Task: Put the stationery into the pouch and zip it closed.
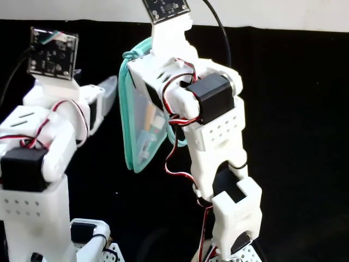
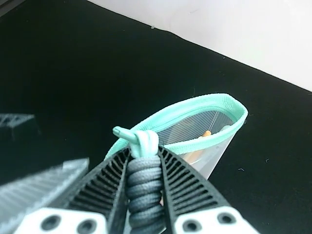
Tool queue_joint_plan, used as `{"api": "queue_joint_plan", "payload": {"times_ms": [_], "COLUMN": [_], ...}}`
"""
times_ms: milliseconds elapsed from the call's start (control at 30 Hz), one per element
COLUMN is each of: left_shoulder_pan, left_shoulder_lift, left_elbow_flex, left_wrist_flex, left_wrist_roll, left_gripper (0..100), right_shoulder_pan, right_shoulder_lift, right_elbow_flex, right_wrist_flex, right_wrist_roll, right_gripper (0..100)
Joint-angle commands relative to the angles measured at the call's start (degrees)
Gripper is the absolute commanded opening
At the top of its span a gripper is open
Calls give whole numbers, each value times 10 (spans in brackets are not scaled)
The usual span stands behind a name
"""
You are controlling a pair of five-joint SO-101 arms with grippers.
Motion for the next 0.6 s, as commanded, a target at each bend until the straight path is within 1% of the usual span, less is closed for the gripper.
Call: {"api": "queue_joint_plan", "payload": {"times_ms": [0,200,400,567], "left_shoulder_pan": [20,53,57,58], "left_shoulder_lift": [-10,-7,-2,44], "left_elbow_flex": [-31,-27,-15,-13], "left_wrist_flex": [17,13,-12,-35], "left_wrist_roll": [5,5,5,5], "left_gripper": [238,238,239,239], "right_shoulder_pan": [-2,-2,-2,-2], "right_shoulder_lift": [-28,-28,-28,-28], "right_elbow_flex": [-2,-1,-1,-1], "right_wrist_flex": [7,7,7,7], "right_wrist_roll": [-7,-5,-4,-4], "right_gripper": [5,5,5,5]}}
